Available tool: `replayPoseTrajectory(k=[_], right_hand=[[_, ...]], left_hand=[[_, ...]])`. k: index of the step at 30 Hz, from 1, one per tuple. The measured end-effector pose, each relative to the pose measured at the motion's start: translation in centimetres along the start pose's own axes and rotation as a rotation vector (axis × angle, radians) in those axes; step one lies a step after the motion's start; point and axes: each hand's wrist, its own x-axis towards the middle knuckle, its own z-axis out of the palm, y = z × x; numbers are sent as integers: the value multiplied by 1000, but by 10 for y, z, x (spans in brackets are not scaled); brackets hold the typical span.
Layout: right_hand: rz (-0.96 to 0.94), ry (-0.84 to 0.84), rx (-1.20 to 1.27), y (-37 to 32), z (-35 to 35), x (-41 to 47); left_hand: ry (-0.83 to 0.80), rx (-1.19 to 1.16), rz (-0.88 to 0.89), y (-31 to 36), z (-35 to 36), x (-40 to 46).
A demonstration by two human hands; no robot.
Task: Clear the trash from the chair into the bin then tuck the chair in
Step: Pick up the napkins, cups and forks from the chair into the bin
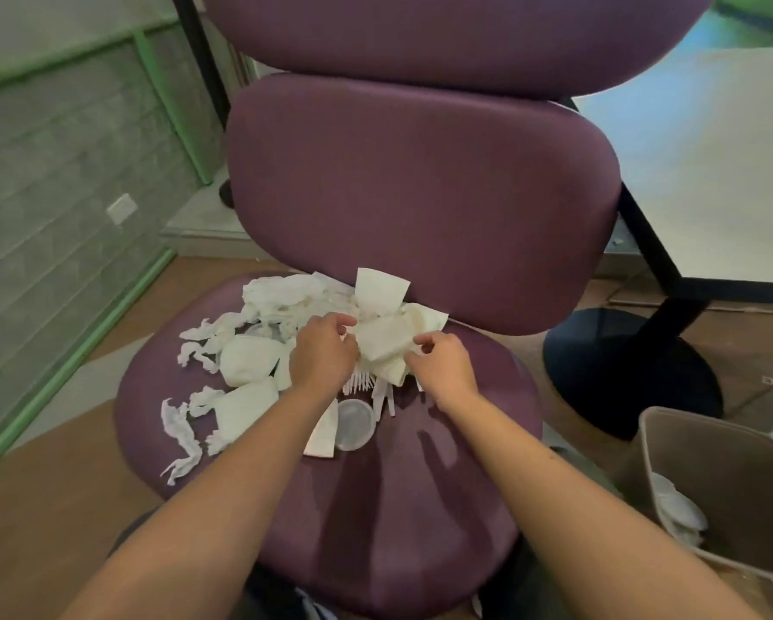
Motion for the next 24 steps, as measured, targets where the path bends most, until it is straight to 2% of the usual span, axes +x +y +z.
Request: replayPoseTrajectory(k=[3,10,20,24], right_hand=[[17,2,-64,-9,12,12],[67,15,-186,-12,32,34],[25,97,-122,-4,46,36],[-56,115,47,-3,43,29]], left_hand=[[26,194,-91,-22,-2,7],[38,277,-105,-44,11,16],[56,192,-103,-49,19,23],[133,60,-117,-46,17,23]])
